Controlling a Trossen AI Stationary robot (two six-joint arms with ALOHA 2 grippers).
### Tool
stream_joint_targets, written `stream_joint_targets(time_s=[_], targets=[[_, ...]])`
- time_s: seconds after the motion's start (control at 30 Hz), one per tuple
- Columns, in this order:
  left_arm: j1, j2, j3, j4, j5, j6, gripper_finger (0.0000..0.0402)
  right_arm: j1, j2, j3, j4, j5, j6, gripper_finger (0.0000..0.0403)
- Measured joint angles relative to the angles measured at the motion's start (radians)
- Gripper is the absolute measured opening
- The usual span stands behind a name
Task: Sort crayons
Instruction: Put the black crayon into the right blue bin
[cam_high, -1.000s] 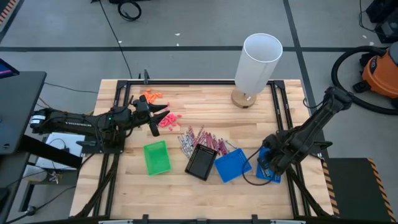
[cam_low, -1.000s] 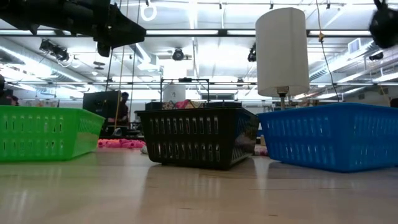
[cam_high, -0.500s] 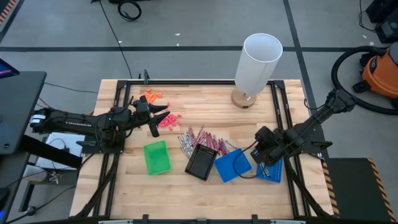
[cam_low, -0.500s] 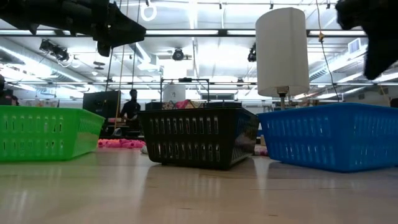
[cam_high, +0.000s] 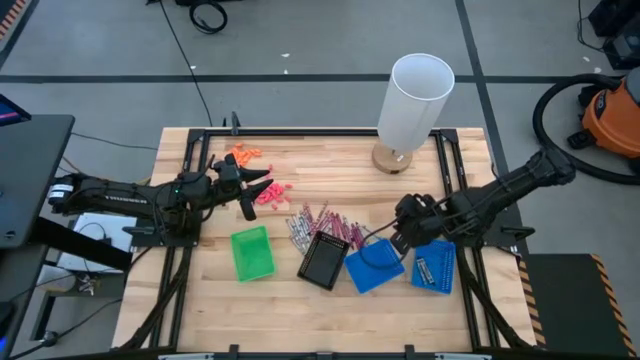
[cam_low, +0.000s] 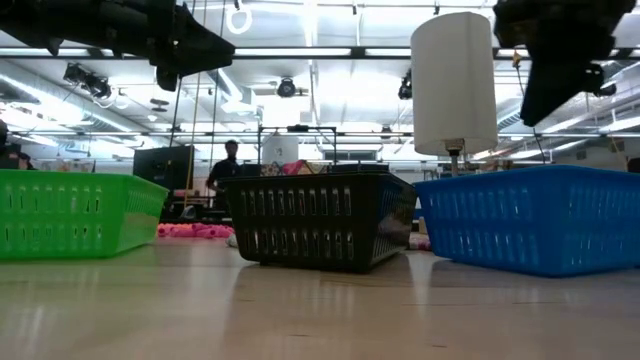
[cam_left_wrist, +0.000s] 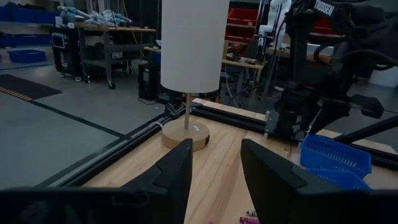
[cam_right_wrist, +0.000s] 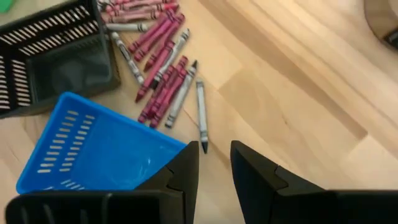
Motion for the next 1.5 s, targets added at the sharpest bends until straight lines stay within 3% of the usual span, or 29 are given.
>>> stream_joint_targets(time_s=[0.33,0.6,1.33,1.5], targets=[[0.0,0.0,0.0,-0.011,0.0,0.0,0.0149,-0.091,0.0,-0.021,0.094,0.042,-0.183,0.0096],[0.0,0.001,0.0,-0.018,0.0,0.0,0.0149,-0.164,0.006,-0.089,0.264,-0.015,-0.291,0.0096],[0.002,0.168,0.001,0.05,0.002,-0.022,0.0149,-0.374,0.323,-0.091,0.553,-0.222,-0.574,0.0095],[0.002,0.224,0.001,0.049,0.092,-0.041,0.0149,-0.386,0.321,-0.091,0.545,-0.227,-0.602,0.0095]])
